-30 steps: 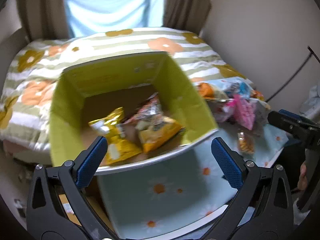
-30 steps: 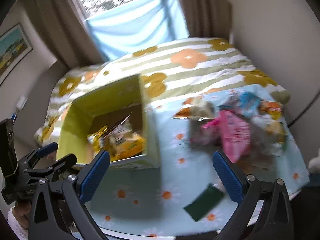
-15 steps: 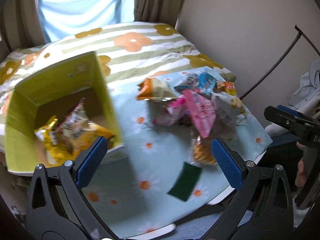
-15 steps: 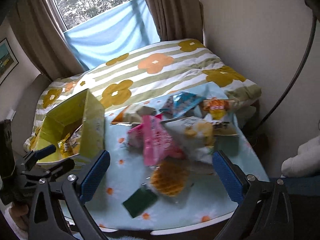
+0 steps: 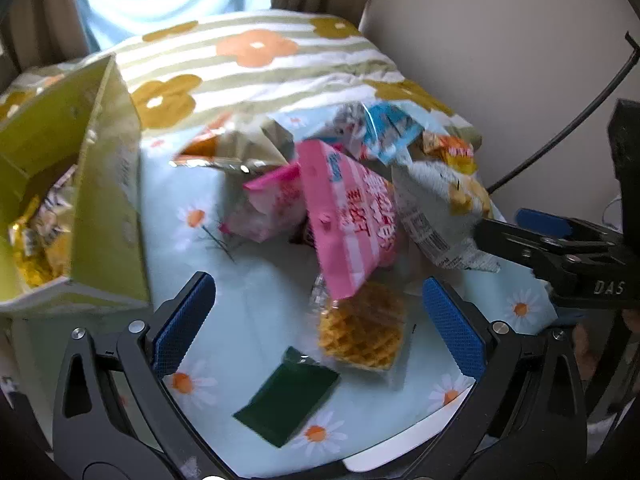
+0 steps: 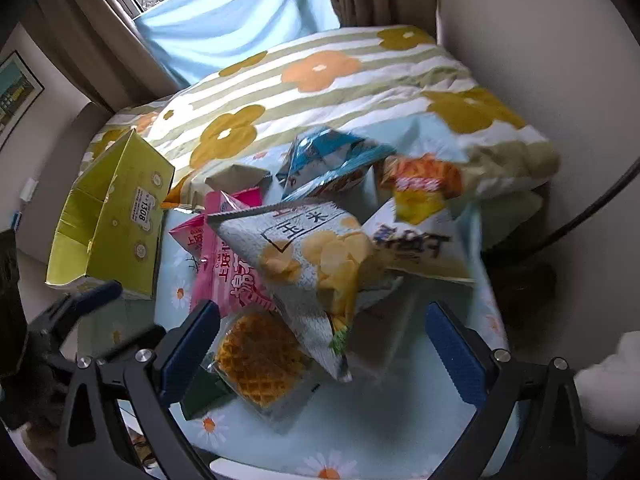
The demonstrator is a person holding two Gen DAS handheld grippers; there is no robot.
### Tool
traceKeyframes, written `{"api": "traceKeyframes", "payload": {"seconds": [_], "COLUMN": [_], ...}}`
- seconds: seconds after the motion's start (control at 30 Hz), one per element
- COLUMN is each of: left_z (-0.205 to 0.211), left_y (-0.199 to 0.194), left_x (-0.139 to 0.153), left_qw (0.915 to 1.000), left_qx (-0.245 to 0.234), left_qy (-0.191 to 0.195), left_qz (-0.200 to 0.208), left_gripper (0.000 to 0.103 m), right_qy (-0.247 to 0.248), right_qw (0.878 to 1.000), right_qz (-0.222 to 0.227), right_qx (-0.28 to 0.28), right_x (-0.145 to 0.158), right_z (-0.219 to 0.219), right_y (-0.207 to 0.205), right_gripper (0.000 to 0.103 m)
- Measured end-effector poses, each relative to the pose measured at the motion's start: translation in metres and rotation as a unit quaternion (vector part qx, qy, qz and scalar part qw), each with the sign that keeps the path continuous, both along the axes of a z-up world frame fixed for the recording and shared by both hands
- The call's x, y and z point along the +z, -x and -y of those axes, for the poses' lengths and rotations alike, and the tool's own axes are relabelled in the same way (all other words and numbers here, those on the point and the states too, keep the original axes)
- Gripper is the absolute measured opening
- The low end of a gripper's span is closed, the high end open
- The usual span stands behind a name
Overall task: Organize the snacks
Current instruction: 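Grasp the potato chip bag with the right tool while the left tool grasps the pink Lonyo bag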
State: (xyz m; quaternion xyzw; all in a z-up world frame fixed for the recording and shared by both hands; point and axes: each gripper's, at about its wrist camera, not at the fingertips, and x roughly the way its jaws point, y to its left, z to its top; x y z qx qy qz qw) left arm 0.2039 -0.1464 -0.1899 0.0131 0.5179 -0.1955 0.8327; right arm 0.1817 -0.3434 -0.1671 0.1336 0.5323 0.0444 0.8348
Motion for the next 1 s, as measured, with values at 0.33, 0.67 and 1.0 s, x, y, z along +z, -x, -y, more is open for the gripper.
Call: {"api": "traceKeyframes", "payload": {"seconds": [0.33, 0.67, 1.0], "left_z": [0.032, 0.044, 0.059], "left_y": [-0.023, -0.045, -0.060], "left_x": [-0.034, -0.052, -0.060], "left_qw": [0.9995, 0.9984, 0.9969], "left_qx": [-0.026, -0.038, -0.055], "left_qy": [0.001, 0.017, 0.025], "left_qz": [-0.020, -0.038, -0.050], "left_gripper": [0.103, 0.102, 0.093], "right_qy": [-0.020, -0.048, -0.086], "right_qw": [1.000, 0.999, 0.996], "right_qz": [-0.021, -0.025, -0.010], "right_qx": [0.005, -0.003, -0.026], "right_x": [-0.034, -0.042, -0.032], "right_z": [0.000, 0.009, 0.021], "right_y": [-0.026, -0.037, -0.027], "right_gripper": [0.102, 0.080, 0.075]}}
